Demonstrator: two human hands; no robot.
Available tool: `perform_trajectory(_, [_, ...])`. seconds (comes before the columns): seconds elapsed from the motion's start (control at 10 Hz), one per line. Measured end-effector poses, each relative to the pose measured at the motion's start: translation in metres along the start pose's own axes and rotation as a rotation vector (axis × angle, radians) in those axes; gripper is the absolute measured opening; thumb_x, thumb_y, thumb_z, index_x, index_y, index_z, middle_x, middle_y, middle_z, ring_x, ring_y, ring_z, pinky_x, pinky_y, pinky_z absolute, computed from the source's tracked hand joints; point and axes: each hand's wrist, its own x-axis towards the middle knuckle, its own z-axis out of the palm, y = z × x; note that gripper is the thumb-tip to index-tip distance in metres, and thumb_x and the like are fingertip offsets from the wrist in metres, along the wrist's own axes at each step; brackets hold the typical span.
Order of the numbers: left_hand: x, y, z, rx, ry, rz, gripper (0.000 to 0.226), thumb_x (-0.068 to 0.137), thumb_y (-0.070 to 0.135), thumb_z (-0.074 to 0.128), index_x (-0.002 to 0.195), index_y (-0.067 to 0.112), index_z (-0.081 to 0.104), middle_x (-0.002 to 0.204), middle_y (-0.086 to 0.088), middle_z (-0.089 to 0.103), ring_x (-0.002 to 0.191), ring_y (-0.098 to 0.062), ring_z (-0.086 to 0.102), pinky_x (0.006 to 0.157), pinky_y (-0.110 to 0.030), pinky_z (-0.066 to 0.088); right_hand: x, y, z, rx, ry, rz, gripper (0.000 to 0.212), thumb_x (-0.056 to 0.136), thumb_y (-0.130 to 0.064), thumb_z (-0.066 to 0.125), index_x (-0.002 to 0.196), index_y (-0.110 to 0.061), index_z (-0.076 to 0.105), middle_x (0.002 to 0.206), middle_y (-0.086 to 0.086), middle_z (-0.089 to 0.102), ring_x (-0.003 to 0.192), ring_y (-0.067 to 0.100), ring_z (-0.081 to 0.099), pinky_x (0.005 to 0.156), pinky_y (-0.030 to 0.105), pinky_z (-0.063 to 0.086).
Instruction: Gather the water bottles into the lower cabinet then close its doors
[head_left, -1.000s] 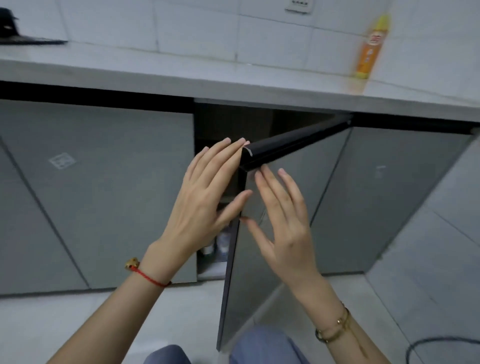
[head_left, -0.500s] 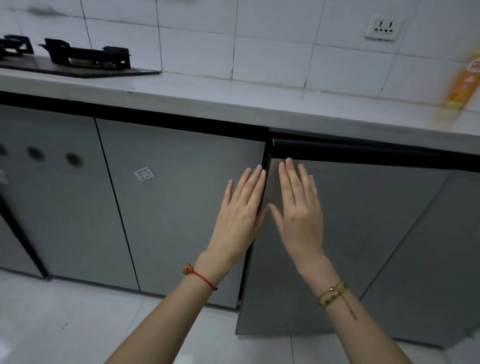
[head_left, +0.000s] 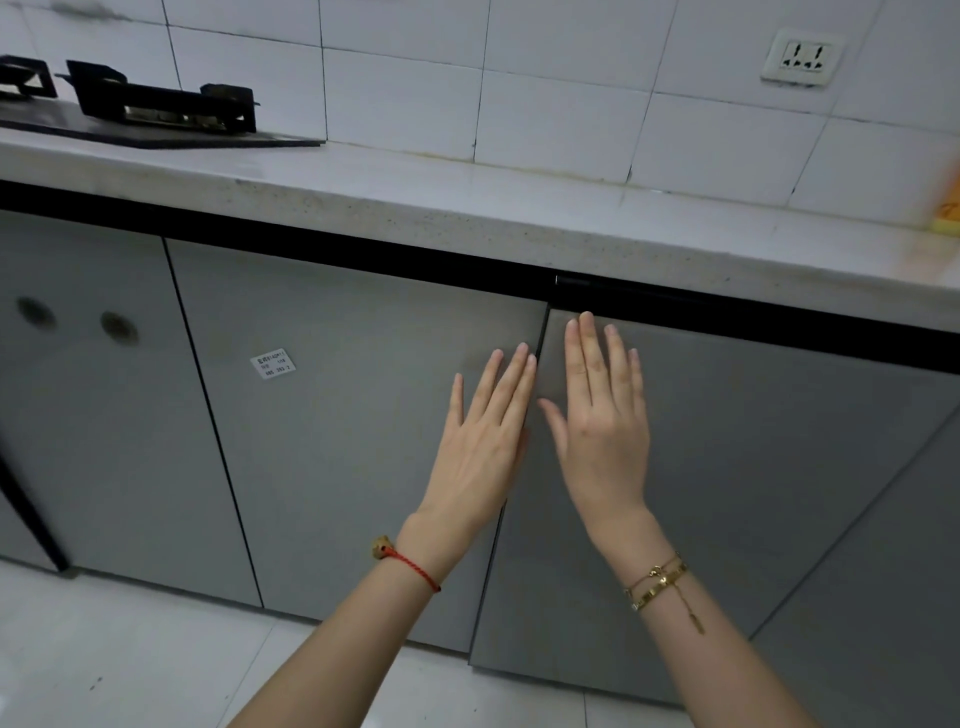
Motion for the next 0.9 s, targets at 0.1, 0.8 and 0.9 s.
perform_trajectory(0.1, [0.001, -0.002, 0.007, 0.025, 0.019, -0.014, 0.077, 0.098, 0.007, 0.049, 0.158, 0.015, 0.001, 0.167, 0.002, -0.004, 0.154, -0.019, -0.004, 0.121, -0.057, 0.018, 0.001, 0.003, 0.006, -0.028, 0.026, -0.012, 0.075, 0.094, -0.032, 0.061, 0.153, -0.007, 0.021, 0.16, 0.008, 0.021, 0.149, 0.025, 0.016, 0.119, 0.047, 0.022])
perform_trajectory(0.8, [-0.001, -0.001, 0.006, 0.079, 0.042, 0.019, 0.072, 0.098, 0.014, 0.052, 0.158, 0.014, 0.011, 0.167, -0.003, 0.007, 0.154, -0.022, 0.002, 0.123, -0.053, 0.017, 0.007, 0.014, 0.014, 0.168, 0.044, -0.039, 0.066, 0.095, -0.03, 0.059, 0.15, -0.008, 0.029, 0.157, 0.006, 0.03, 0.147, 0.023, 0.024, 0.12, 0.046, 0.021])
perform_trajectory(0.9, [-0.006, -0.005, -0.015, -0.045, 0.072, 0.072, 0.065, 0.097, 0.016, 0.057, 0.154, 0.015, 0.026, 0.16, -0.005, 0.028, 0.15, -0.023, 0.024, 0.121, -0.044, 0.026, -0.002, 0.018, -0.002, 0.359, 0.057, 0.021, 0.059, 0.095, -0.026, 0.062, 0.146, -0.007, 0.039, 0.15, 0.007, 0.042, 0.141, 0.023, 0.035, 0.116, 0.044, 0.029])
